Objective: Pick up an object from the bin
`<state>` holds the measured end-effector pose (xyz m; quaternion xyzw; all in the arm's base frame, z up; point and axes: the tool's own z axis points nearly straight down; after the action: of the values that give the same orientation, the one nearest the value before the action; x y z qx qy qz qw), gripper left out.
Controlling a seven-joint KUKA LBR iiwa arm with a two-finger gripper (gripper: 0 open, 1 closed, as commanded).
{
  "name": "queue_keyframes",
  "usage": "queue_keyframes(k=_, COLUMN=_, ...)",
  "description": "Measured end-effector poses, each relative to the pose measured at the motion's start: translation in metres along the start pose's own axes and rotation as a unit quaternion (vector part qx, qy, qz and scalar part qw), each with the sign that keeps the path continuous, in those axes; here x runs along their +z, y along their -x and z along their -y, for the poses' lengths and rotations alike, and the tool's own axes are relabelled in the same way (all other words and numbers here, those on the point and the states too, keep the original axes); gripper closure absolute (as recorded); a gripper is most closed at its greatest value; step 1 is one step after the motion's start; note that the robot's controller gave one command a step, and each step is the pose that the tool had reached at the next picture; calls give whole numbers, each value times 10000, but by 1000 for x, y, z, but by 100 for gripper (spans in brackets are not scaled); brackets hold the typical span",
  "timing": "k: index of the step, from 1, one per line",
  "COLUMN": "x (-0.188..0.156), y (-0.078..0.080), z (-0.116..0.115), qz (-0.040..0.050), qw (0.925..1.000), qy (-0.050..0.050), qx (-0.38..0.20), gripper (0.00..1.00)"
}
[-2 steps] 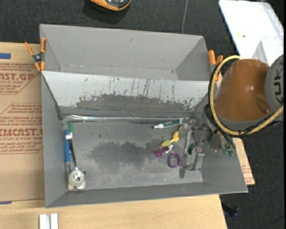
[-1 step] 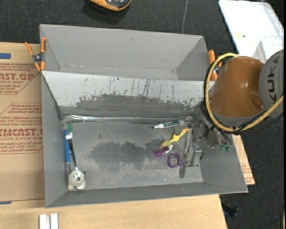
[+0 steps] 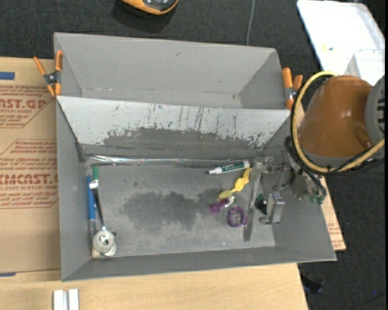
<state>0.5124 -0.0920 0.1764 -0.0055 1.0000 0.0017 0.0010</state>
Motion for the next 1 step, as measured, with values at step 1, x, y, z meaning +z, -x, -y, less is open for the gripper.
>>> queue_keyframes(k=1, x=-20, y=-2, z=15, qz=4, qw=9981, qy=-15, qx=617, gripper=0)
